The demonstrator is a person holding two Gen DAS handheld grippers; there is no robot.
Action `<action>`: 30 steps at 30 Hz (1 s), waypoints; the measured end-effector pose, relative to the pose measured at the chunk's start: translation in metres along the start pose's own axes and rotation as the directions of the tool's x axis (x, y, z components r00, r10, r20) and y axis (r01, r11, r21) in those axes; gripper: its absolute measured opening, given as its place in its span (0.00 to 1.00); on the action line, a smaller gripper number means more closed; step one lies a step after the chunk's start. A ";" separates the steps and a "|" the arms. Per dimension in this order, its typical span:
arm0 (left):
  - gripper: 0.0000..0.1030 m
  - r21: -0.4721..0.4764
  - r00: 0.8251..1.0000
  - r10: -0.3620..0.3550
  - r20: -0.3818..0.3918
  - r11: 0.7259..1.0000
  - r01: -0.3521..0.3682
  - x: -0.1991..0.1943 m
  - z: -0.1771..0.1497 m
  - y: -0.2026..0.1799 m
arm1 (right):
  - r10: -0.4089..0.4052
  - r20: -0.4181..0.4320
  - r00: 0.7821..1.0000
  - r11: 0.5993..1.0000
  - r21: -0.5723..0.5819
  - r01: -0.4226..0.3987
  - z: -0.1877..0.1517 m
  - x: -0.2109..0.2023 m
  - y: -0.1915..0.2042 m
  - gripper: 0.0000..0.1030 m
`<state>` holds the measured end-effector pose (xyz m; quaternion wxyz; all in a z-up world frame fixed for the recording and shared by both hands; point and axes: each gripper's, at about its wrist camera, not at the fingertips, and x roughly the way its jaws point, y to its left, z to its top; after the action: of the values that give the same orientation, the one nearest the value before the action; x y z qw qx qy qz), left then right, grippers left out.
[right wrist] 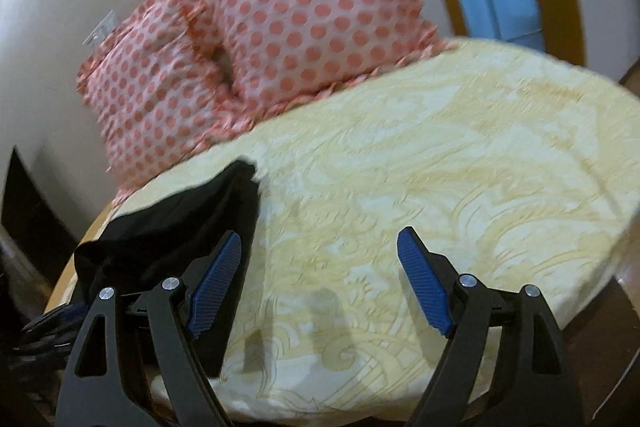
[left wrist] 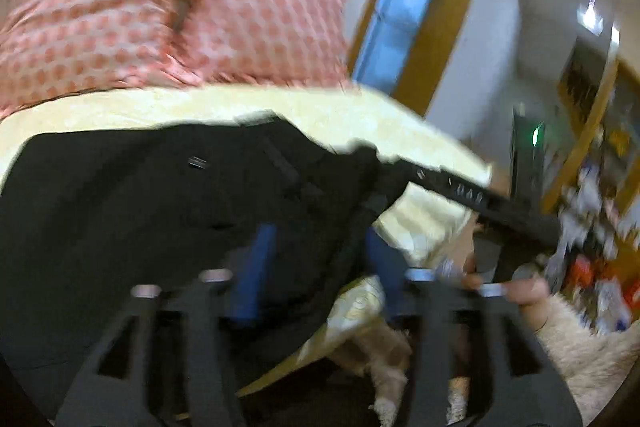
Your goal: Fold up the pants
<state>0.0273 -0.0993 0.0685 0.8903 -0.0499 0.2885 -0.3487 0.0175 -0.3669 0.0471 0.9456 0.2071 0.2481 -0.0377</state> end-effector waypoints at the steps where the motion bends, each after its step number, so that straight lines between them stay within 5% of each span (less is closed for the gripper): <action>1: 0.89 -0.065 0.993 0.062 0.101 0.996 -0.055 -0.020 0.002 0.014 | -0.027 0.037 0.999 1.000 -0.012 0.027 0.001 -0.006 0.005 0.80; 3: 0.98 -0.190 0.959 0.198 0.205 0.969 -0.160 -0.049 -0.001 0.038 | -0.033 0.131 0.991 0.997 -0.064 0.041 0.001 -0.022 0.024 0.80; 5: 0.98 -0.309 0.926 0.312 0.213 0.920 -0.239 -0.065 -0.002 0.065 | 0.072 0.181 0.981 0.982 -0.184 -0.038 -0.006 -0.036 0.060 0.81; 8: 0.98 -0.370 0.917 0.366 0.156 0.883 -0.289 -0.066 -0.008 0.084 | 0.213 0.105 0.971 0.922 -0.351 -0.164 -0.024 -0.036 0.108 0.87; 13: 0.98 -0.221 0.893 0.437 0.110 0.886 -0.407 -0.059 -0.026 0.056 | 0.269 -0.024 0.963 0.872 -0.417 -0.255 -0.052 -0.022 0.140 0.87; 18: 0.98 -0.058 0.856 0.505 0.114 0.863 -0.502 -0.045 -0.034 0.036 | 0.259 -0.009 0.966 0.871 -0.429 -0.238 -0.056 -0.027 0.144 0.87; 22: 0.98 -0.044 0.848 0.525 0.066 0.851 -0.523 -0.036 -0.039 0.043 | 0.212 -0.006 0.977 0.877 -0.439 -0.194 -0.065 -0.023 0.142 0.88; 25: 0.98 -0.093 0.855 0.517 -0.034 0.850 -0.518 -0.023 -0.048 0.062 | 0.094 -0.057 0.994 0.873 -0.476 -0.110 -0.082 -0.003 0.141 0.89; 30: 0.98 -0.068 0.838 0.546 -0.011 0.835 -0.546 -0.024 -0.055 0.056 | 0.073 -0.018 0.997 0.864 -0.499 -0.072 -0.088 -0.005 0.145 0.89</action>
<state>0.0165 -0.0354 0.0175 0.9518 0.0022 0.2986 -0.0702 -0.0015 -0.1990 0.0335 0.9679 -0.0351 0.2409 0.0632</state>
